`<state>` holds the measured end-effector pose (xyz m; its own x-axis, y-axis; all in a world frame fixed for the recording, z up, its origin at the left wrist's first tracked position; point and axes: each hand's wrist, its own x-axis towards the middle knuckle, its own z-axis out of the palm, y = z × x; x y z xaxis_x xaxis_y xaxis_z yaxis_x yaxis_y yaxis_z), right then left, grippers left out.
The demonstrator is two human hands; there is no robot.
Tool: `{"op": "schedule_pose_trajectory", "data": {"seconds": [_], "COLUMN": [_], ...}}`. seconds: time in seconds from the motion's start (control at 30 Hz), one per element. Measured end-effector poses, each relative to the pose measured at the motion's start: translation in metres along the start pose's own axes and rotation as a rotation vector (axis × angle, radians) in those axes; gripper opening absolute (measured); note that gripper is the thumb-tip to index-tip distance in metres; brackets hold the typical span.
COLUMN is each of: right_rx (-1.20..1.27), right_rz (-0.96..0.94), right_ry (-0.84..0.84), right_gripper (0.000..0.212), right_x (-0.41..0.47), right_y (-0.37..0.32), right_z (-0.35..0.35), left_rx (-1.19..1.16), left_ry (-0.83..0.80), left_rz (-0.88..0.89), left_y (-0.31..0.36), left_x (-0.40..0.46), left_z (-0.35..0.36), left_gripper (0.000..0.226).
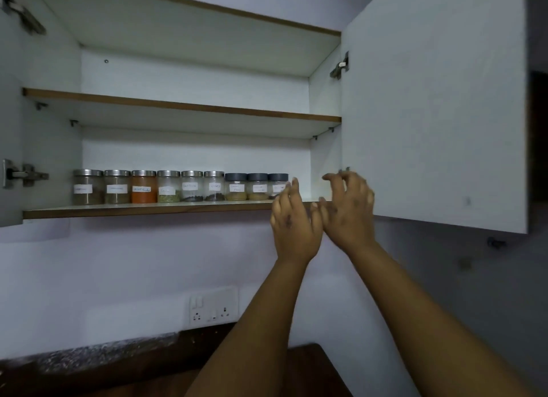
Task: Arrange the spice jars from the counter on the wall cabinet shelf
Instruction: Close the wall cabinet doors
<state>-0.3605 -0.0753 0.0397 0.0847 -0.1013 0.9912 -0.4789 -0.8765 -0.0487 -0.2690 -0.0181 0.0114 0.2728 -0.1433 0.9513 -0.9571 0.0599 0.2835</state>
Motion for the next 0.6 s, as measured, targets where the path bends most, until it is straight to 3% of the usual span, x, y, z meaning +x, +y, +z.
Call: {"op": "schedule_pose_trajectory", "data": {"seconds": [0.2,0.3,0.37,0.43,0.5,0.6], "right_rx": [-0.205,-0.294,-0.177,0.008,0.102,0.148], "right_rz": [0.061,0.223,0.439,0.643,0.707,0.818], "right_ry": [0.130,0.149,0.086,-0.120,-0.253,-0.147], "right_gripper": [0.046,0.064,0.077,0.088,0.080,0.066], "right_x": [0.024,0.024,0.023,0.022,0.017,0.016], "right_y": [0.063,0.102,0.123,0.136,0.142,0.145], "right_z": [-0.139,-0.183,-0.199,-0.202,-0.198,-0.194], "left_rx": [-0.133,-0.175,-0.163,-0.169,-0.179,-0.173], "left_ry": [-0.144,-0.263,-0.311,-0.337,-0.366,-0.411], "left_rz": [0.040,0.049,0.071,0.074,0.067,0.040], "left_y": [0.133,0.182,0.205,0.221,0.229,0.228], "left_x": [-0.014,-0.024,-0.031,-0.037,-0.046,-0.053], "left_z": [-0.001,0.004,0.007,0.009,0.011,0.009], "left_gripper": [0.056,0.056,0.056,0.057,0.057,0.059]}}
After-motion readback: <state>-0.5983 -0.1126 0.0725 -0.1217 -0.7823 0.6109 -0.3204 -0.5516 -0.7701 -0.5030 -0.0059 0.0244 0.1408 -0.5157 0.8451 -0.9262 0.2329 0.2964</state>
